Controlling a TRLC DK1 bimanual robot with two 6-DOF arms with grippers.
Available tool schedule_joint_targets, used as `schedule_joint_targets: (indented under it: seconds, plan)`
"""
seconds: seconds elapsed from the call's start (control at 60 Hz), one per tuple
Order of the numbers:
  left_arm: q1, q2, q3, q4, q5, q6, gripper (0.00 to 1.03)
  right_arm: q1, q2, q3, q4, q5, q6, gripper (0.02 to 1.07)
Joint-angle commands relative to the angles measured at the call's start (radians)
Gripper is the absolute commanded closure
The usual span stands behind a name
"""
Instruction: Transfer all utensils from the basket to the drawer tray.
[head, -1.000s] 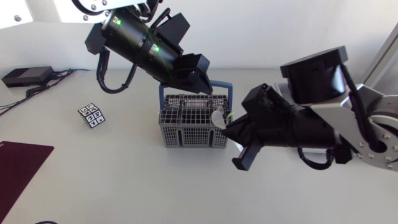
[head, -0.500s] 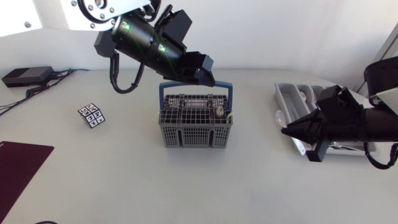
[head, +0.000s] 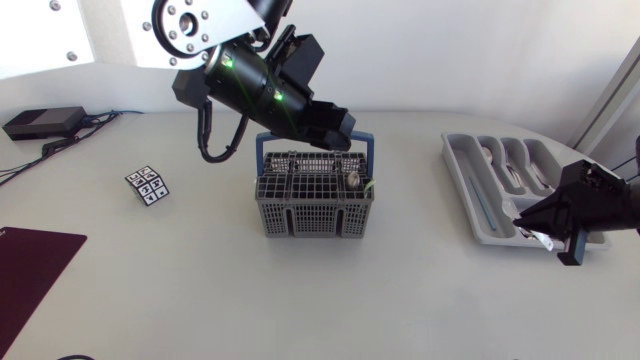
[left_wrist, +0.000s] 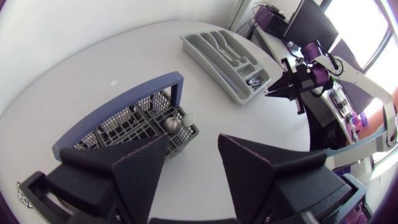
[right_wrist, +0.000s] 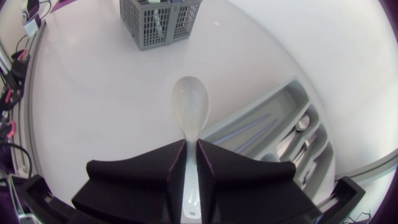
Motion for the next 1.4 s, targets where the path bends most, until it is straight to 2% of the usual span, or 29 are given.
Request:
schedule_joint_targets:
  seconds: [0.0, 0.233, 0.367, 0.6, 0.683, 0.783, 0.85, 0.933, 0.967, 1.183, 1.283, 1.383]
  plan:
    - [-0.008, 0.022, -0.025, 0.003, -0.012, 0.016, 0.46, -0.041, 0.063, 0.047, -0.018, 0.023, -0.155, 0.96]
    - [-0.014, 0.022, -0.037, 0.011, -0.021, 0.018, 0.46, -0.113, 0.216, 0.133, 0.065, 0.139, -0.293, 0.96]
    - [-0.014, 0.021, -0.045, 0.014, -0.027, 0.018, 0.46, -0.126, 0.285, 0.131, 0.228, 0.228, -0.368, 0.96]
    - [-0.014, 0.019, -0.056, 0.015, -0.029, 0.018, 0.46, -0.126, 0.388, 0.148, 0.344, 0.334, -0.431, 0.96]
    - [-0.014, 0.018, -0.060, 0.019, -0.030, 0.018, 0.46, -0.126, 0.413, 0.128, 0.421, 0.362, -0.457, 0.96]
    - [-0.014, 0.018, -0.063, 0.020, -0.032, 0.018, 0.46, -0.126, 0.423, 0.124, 0.444, 0.374, -0.458, 0.95]
    - [-0.014, 0.016, -0.067, 0.022, -0.033, 0.019, 0.46, -0.126, 0.416, 0.104, 0.485, 0.372, -0.458, 0.82]
    - [-0.014, 0.015, -0.076, 0.026, -0.033, 0.022, 0.46, -0.122, 0.397, 0.064, 0.561, 0.388, -0.457, 0.52]
    - [-0.013, 0.012, -0.080, 0.028, -0.035, 0.025, 0.46, -0.121, 0.391, 0.053, 0.579, 0.400, -0.457, 0.45]
    - [-0.014, -0.002, -0.113, 0.042, -0.044, 0.039, 0.46, -0.104, 0.290, 0.015, 0.558, 0.377, -0.405, 0.44]
    - [-0.016, -0.011, -0.132, 0.055, -0.044, 0.044, 0.46, -0.069, 0.216, 0.007, 0.493, 0.354, -0.308, 0.44]
    - [-0.020, -0.016, -0.155, 0.071, -0.049, 0.051, 0.46, 0.000, 0.156, 0.030, 0.357, 0.356, -0.144, 0.44]
